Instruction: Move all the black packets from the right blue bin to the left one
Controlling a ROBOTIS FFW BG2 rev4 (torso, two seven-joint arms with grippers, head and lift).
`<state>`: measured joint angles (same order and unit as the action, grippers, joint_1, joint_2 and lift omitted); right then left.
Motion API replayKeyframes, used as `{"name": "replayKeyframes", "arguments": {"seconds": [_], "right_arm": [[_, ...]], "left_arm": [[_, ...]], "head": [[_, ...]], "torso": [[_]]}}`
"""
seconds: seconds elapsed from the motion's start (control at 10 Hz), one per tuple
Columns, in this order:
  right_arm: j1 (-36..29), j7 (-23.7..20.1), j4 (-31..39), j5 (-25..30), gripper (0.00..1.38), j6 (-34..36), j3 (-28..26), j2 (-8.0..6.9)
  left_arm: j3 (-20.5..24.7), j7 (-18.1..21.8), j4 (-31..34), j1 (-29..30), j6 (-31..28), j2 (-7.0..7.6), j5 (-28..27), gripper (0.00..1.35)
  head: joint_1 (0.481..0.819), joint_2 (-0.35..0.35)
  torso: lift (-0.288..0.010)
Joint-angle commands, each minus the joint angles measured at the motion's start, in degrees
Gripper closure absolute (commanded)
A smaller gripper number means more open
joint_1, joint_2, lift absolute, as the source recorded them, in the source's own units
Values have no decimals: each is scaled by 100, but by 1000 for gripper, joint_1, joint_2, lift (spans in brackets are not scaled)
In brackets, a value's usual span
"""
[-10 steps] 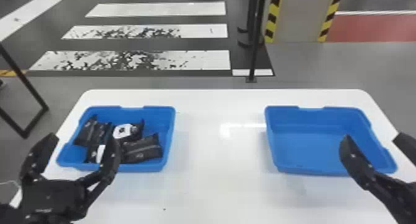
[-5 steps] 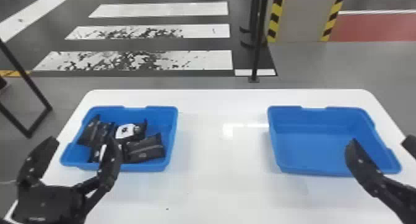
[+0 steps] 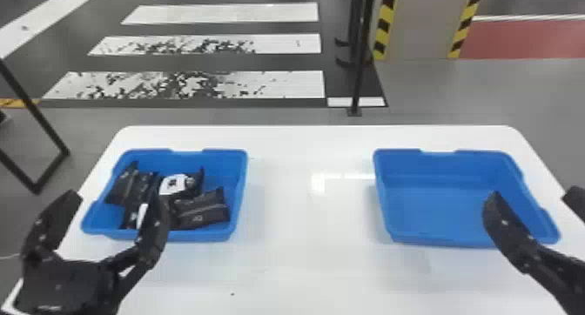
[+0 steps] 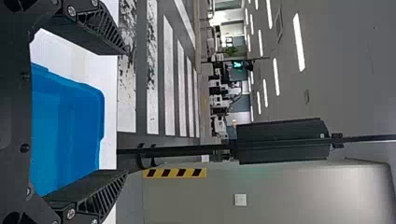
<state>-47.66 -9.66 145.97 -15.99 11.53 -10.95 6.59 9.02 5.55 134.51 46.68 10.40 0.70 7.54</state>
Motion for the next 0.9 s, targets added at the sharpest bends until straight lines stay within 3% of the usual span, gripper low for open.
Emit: {"name": "replayKeyframes", "arguments": {"seconds": [0.0,0.8], "right_arm": [[-15,-1,21,-1,125,-1,-13,-8],[-29,-1,35,22,130,13,-36,-35]], "left_arm": [[0,7,0,0,1,0,0,-2],[-11,42,0,-28,1,-9,23,-2]], "head": [[695,55],[695,48]], "torso": [[-140],[-140]]}}
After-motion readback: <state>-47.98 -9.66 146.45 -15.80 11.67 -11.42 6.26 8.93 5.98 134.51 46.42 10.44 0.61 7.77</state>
